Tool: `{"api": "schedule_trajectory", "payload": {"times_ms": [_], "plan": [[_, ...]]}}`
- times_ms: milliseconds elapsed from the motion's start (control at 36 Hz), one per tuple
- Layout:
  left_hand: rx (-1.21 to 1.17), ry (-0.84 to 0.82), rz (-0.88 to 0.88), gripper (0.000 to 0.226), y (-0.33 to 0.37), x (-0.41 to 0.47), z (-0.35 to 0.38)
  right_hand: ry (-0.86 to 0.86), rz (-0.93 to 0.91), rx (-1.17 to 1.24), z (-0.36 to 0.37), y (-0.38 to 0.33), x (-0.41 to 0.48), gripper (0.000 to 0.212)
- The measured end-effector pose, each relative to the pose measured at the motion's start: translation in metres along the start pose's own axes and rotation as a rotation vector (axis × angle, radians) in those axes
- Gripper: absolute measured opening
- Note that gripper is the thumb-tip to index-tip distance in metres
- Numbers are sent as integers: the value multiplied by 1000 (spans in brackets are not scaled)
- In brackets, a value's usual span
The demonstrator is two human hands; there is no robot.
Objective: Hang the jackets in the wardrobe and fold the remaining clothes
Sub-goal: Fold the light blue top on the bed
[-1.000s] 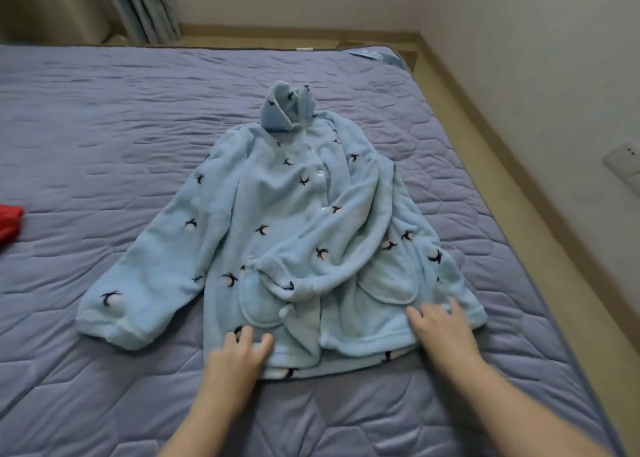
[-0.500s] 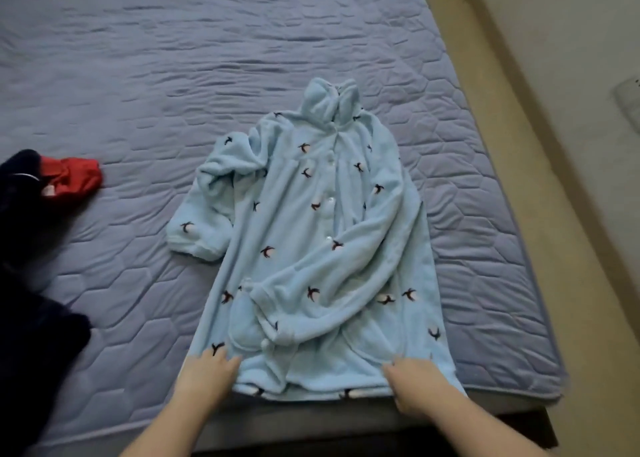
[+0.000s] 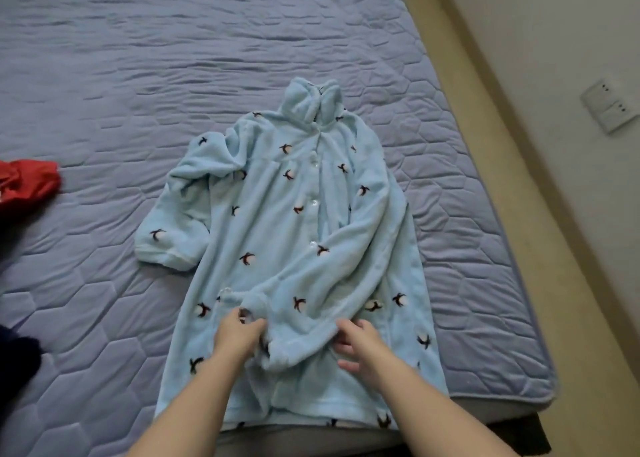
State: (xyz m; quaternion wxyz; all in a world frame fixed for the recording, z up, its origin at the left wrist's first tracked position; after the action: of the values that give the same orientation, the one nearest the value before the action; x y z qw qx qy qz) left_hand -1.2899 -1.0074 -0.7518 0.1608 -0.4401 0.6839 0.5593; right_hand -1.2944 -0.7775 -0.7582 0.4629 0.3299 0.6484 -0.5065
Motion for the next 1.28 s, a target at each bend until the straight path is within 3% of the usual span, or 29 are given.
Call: {"api": "schedule_trajectory", "payload": {"times_ms": [56,111,139,194,333,389,472,583,694,750,833,889,1028,1167,1278], "plan": [[-33,-212,71,16,14,-16,29,-91,3,124,7,-4,2,30],[-64,-509,27,11,25,-44,67,-118,-25,190,1,-13,-1,17],[-62,-647,-20,18,30,-59,83,-72,-48,188,-11,-19,-3,7],[-53,-772,-87,27,41,-78,104,124,-73,130,-56,-35,-7,13],[-101,-528,-60,24,66,-79,118,502,-169,-127,-211,-102,-37,24],[-43,-538,-83,23,65,-81,134,482,-191,-315,-247,-122,-48,19],[-23,-437,-114,27,63,-82,155,294,-113,-535,-243,-115,-48,7],[-32,-154,-140,17,50,-69,150,60,-134,-744,-177,-67,-25,68],[220,-148,-79,37,26,-57,138,91,-239,-751,-130,-45,1,99],[353,-227,-14,51,16,-55,139,131,-251,-773,-121,-43,13,87],[519,-325,29,60,7,-58,147,227,-272,-849,-132,-52,19,30],[571,-337,16,59,3,-63,151,295,-272,-885,-157,-61,15,12],[642,-350,-5,58,20,-77,173,598,-228,-820,-282,-105,-18,9],[673,-434,128,60,71,-94,208,989,-149,-618,-426,-151,-88,14],[672,-411,204,56,109,-103,218,1034,-74,-642,-473,-153,-123,35]]}}
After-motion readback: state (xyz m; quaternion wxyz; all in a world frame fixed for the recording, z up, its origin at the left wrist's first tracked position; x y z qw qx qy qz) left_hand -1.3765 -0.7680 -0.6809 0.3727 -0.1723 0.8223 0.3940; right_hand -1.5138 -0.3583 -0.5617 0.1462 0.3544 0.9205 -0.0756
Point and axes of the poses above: each hand's wrist, its own x-axis towards the middle knuckle, its own z-axis out of the palm, y = z × x, the point moved 7 cm from there along x, towards the middle knuckle, and after that the axes turned 14 degrees about -x, right-handed, at the moved point
